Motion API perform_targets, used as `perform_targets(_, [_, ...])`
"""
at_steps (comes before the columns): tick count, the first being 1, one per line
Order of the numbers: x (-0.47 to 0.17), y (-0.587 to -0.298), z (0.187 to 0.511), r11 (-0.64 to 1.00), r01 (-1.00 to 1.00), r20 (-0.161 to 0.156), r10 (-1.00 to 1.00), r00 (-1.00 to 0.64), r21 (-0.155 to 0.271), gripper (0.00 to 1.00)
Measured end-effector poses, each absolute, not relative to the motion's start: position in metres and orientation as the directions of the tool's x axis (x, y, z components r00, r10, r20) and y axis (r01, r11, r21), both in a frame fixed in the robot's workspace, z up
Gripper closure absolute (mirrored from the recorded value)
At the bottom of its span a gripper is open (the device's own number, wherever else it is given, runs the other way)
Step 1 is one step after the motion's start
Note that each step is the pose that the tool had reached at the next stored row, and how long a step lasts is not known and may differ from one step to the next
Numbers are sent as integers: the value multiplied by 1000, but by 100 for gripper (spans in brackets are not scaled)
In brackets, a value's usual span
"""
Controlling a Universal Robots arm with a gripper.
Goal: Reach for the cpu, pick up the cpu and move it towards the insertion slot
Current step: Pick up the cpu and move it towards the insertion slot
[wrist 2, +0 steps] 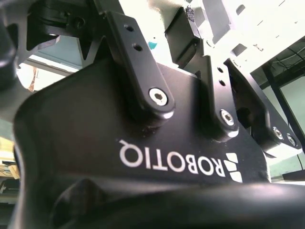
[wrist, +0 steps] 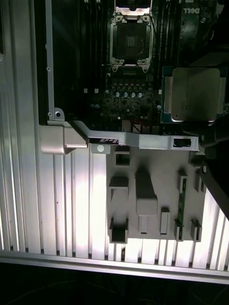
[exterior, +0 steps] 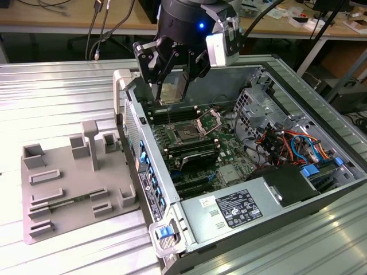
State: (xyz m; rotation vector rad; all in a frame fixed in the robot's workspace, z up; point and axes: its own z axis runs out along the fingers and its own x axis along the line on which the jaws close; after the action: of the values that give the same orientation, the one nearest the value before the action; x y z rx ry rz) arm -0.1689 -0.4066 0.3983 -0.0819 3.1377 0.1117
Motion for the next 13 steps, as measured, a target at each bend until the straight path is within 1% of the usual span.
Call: perform_targets(13, [-160,-407,397,996,-52,-3,-52,-999,71,46])
